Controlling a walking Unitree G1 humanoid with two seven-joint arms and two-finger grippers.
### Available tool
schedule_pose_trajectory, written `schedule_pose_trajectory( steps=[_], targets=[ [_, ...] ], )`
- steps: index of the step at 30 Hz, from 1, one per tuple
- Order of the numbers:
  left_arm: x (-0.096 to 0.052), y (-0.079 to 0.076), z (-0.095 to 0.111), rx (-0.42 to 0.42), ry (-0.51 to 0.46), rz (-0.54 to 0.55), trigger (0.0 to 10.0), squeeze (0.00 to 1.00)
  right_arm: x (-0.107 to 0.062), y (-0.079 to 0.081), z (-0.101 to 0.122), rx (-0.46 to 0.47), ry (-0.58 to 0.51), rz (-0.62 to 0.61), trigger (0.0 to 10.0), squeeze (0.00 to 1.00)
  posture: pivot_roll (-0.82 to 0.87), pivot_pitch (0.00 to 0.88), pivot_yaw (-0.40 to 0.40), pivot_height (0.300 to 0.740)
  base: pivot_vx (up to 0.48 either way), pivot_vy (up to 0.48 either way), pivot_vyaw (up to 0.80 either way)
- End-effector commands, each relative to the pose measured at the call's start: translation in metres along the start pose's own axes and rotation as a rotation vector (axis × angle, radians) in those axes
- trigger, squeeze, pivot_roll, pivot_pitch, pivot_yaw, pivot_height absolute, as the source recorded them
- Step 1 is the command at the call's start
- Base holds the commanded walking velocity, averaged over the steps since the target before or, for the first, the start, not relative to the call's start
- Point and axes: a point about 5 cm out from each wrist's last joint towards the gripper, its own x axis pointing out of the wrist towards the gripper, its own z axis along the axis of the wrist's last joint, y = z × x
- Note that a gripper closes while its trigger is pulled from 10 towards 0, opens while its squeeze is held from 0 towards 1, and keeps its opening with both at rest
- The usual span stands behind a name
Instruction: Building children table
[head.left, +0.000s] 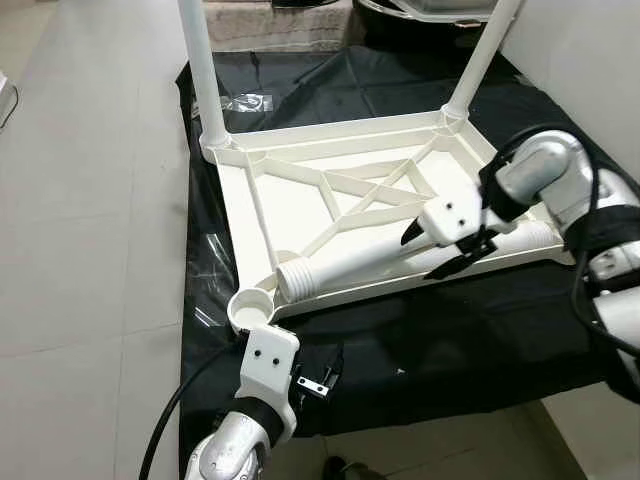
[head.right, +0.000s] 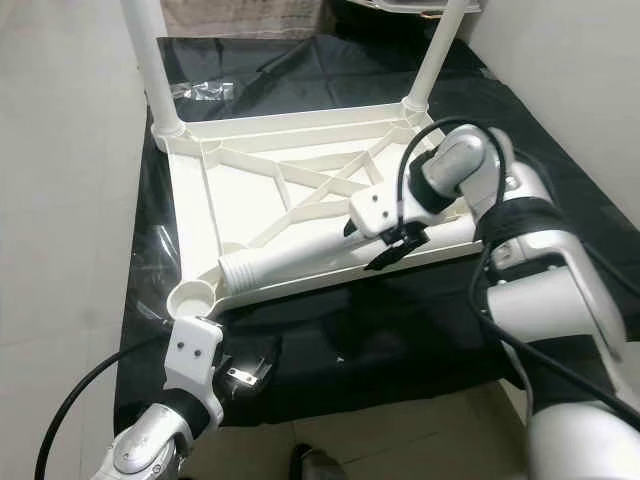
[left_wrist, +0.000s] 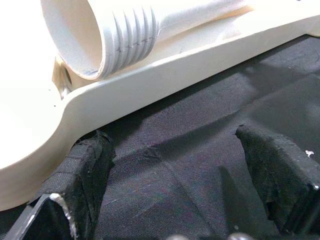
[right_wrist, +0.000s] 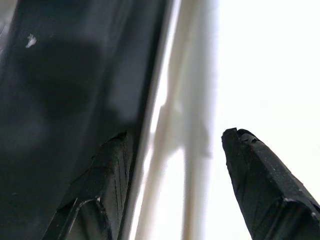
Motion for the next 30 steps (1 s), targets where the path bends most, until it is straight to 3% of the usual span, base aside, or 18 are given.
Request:
schedule_pose_trajectory(
  steps=[1,6,8,9,11,14,16,17,19,21,23,24,25,27,28,30],
  targets=[
    [0.001,0.002,-0.007,-0.001,0.024,-0.006,10.0,0.00,-0.009,-0.003,0.007,-0.003,-0.057,-0.041,10.0,0.00,0.01,0.158,-0.069,0.740,0.000,0.000,0.00],
    [0.002,0.003,-0.008,0.002,0.025,-0.008,10.0,0.00,-0.020,-0.015,0.016,0.044,-0.154,-0.133,10.0,0.00,0.00,0.151,-0.063,0.740,0.000,0.000,0.00],
    [0.005,0.003,-0.008,0.008,0.023,-0.010,10.0,0.00,-0.034,-0.029,0.020,0.189,-0.318,-0.262,10.0,0.00,-0.01,0.126,-0.072,0.740,0.000,0.000,0.00],
    [0.005,0.003,-0.008,0.008,0.023,-0.010,10.0,0.00,-0.034,-0.029,0.020,0.189,-0.318,-0.262,10.0,0.00,-0.01,0.126,-0.072,0.740,0.000,0.000,0.00],
    [0.007,0.003,-0.009,0.015,0.017,-0.009,10.0,0.00,-0.037,-0.033,0.018,0.278,-0.466,-0.376,10.0,0.00,-0.01,0.119,-0.069,0.740,0.000,0.000,0.00],
    [0.007,0.004,-0.009,0.019,0.014,-0.009,10.0,0.00,-0.035,-0.033,0.015,0.309,-0.525,-0.463,10.0,0.00,-0.01,0.107,-0.058,0.740,0.000,0.000,0.00],
    [0.007,0.006,-0.009,0.035,0.012,-0.019,10.0,0.00,-0.026,-0.029,0.008,0.411,-0.624,-0.588,10.0,0.00,-0.01,0.086,-0.036,0.740,0.000,0.000,0.00],
    [0.007,0.006,-0.009,0.035,0.012,-0.019,10.0,0.00,-0.026,-0.029,0.008,0.411,-0.624,-0.588,10.0,0.00,-0.01,0.086,-0.036,0.740,0.000,0.000,0.00],
    [0.006,0.007,-0.010,0.066,0.011,-0.032,10.0,0.00,-0.015,-0.023,0.007,0.510,-0.751,-0.692,10.0,0.00,0.00,0.081,-0.031,0.740,0.000,0.000,0.00],
    [0.006,0.007,-0.011,0.081,0.011,-0.035,10.0,0.00,-0.012,-0.022,0.007,0.555,-0.801,-0.740,10.0,0.00,0.00,0.072,-0.027,0.740,0.000,0.000,0.00],
    [0.006,0.007,-0.011,0.081,0.011,-0.035,10.0,0.00,-0.012,-0.022,0.007,0.555,-0.801,-0.740,10.0,0.00,0.00,0.072,-0.027,0.740,0.000,0.000,0.00],
    [0.005,0.008,-0.012,0.101,0.010,-0.037,10.0,0.00,-0.008,-0.023,0.007,0.625,-0.854,-0.821,10.0,0.00,0.01,0.062,-0.026,0.740,0.000,0.000,0.00],
    [0.005,0.008,-0.012,0.101,0.010,-0.037,10.0,0.00,-0.008,-0.023,0.007,0.625,-0.854,-0.821,10.0,0.00,0.01,0.062,-0.026,0.740,0.000,0.000,0.00],
    [0.003,0.010,-0.013,0.125,0.007,-0.032,10.0,0.00,0.009,-0.024,0.002,0.778,-0.894,-1.013,10.0,0.00,0.01,0.054,-0.025,0.740,0.000,0.000,0.00],
    [0.003,0.010,-0.013,0.125,0.007,-0.032,10.0,0.00,0.009,-0.024,0.002,0.778,-0.894,-1.013,10.0,0.00,0.01,0.054,-0.025,0.740,0.000,0.000,0.00],
    [0.001,0.012,-0.012,0.134,0.002,-0.029,10.0,0.00,0.029,-0.018,0.001,0.824,-0.828,-1.110,10.0,0.00,0.02,0.051,-0.025,0.740,0.000,0.000,0.00]
  ],
)
